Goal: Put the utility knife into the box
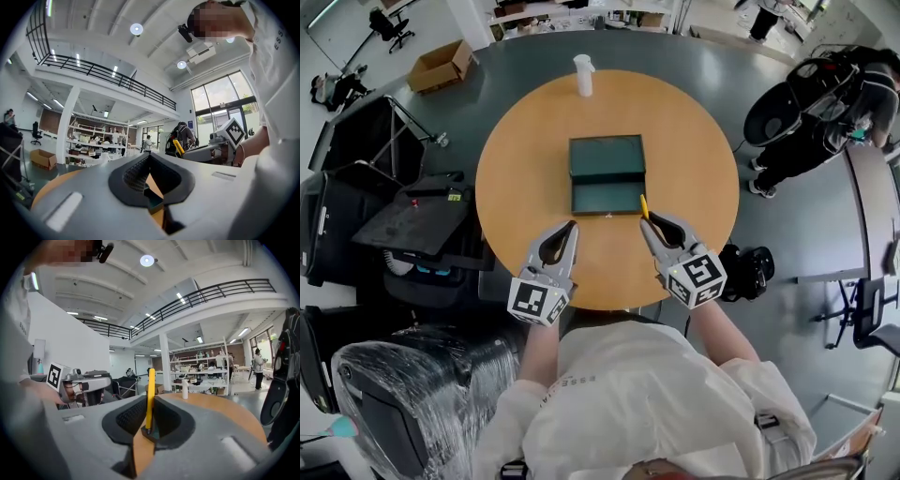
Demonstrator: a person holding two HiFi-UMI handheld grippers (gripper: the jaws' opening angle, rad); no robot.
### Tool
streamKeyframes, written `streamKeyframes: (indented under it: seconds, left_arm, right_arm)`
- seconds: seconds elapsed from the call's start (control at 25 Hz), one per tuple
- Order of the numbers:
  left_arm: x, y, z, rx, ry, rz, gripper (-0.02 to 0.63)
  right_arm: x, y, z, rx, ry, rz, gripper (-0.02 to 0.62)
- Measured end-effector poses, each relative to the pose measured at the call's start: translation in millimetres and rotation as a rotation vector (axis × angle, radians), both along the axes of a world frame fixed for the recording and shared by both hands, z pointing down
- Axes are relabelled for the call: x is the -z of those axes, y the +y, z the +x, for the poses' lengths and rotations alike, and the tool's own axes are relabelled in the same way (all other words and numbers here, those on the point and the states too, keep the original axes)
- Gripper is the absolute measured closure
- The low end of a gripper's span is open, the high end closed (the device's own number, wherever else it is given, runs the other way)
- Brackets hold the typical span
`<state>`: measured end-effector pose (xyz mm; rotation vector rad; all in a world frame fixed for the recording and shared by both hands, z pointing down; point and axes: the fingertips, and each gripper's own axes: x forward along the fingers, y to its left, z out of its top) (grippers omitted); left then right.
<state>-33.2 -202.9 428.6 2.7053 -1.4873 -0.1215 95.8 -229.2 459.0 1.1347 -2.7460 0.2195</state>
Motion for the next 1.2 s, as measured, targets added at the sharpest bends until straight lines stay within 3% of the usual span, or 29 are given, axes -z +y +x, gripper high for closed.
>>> streamKeyframes:
  seconds: [0.28,0.68,0.96,1.2]
  left_arm:
    - [0,-37,-3,-0.067,-0.015,-0.002,0.592]
    - [-25,-88,-4,-0.157,0.007,-0.066,0.595]
    - [-65,-112,-26,-0.104,0.012,-0.125,0.595]
    - [-90,-122,-37,-0.064,0.026,-0.175,0.594]
  right_arm:
    - [-3,-32,-27,0.012,0.044,-0.019,0.555]
    - [-90,-86,-55,0.041,0.178,-0.255,0.555]
    - [-185,-110,-78,0.139,0.325,-0.495,0.555]
    - [-235,-112,-80,0.213,0.515,-0.592,0.554]
